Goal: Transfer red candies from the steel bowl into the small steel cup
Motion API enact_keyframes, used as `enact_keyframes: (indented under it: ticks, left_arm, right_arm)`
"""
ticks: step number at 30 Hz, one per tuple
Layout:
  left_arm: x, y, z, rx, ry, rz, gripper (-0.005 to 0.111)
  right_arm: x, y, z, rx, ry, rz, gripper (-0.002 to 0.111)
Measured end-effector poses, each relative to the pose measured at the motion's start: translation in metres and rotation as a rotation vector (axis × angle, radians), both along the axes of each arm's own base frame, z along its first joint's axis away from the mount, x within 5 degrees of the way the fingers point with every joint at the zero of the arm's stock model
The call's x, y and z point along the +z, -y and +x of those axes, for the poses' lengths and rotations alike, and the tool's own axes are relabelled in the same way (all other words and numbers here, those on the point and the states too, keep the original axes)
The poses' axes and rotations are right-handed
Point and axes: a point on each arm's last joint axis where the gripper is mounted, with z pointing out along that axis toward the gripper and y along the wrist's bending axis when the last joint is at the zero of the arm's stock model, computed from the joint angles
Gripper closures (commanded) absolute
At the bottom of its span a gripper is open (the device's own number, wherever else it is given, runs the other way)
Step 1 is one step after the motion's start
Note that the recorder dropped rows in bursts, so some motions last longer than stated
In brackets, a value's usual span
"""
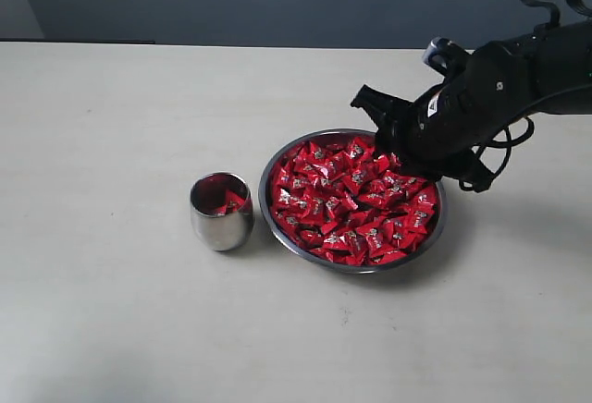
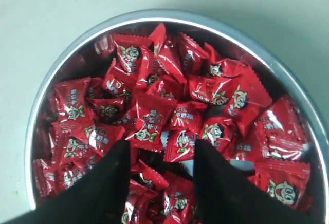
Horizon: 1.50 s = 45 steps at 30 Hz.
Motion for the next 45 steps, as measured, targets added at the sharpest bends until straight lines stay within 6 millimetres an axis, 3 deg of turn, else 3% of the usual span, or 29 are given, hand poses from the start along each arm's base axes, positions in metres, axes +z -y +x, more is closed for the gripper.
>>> enact_keyframes:
  ticks: [7, 12, 27, 45]
  left_arm:
    - [0.0, 0.0, 0.0, 0.0, 0.0, 0.0, 0.106]
    - [0.0, 0.0, 0.0, 0.0, 0.0, 0.0, 0.106]
    - [0.0, 0.0, 0.0, 0.0, 0.0, 0.0, 0.106]
    - [0.0, 0.0, 0.0, 0.0, 0.0, 0.0, 0.106]
  right_arm:
    - [0.001, -0.001, 0.001, -0.032, 0.001, 0.033, 0.069]
    - [-0.004, 0.002, 0.0, -0.14, -0.126, -0.019, 0.069]
    - [-0.008, -0.012, 0.023, -0.2, -0.258, -0.095, 0.069]
    - [-0.017, -0.009, 0.018, -0.199, -0.334, -0.159, 0.069]
